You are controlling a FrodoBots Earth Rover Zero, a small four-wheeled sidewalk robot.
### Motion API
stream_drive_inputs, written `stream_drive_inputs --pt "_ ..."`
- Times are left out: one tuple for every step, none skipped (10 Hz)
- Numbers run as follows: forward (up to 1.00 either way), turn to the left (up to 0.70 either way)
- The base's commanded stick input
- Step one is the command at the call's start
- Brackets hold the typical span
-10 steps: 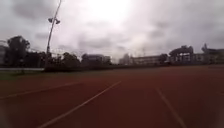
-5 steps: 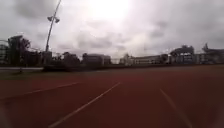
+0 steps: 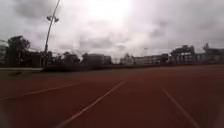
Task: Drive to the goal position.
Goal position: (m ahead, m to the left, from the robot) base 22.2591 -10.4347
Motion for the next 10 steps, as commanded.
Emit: stream_drive_inputs --pt "0.5 0.0" --pt "0.5 0.0" --pt "0.5 0.0" --pt "0.5 0.0" --pt "0.5 0.0" --pt "0.5 0.0" --pt "0.5 0.0" --pt "0.5 0.0" --pt "0.5 0.0" --pt "0.5 0.0"
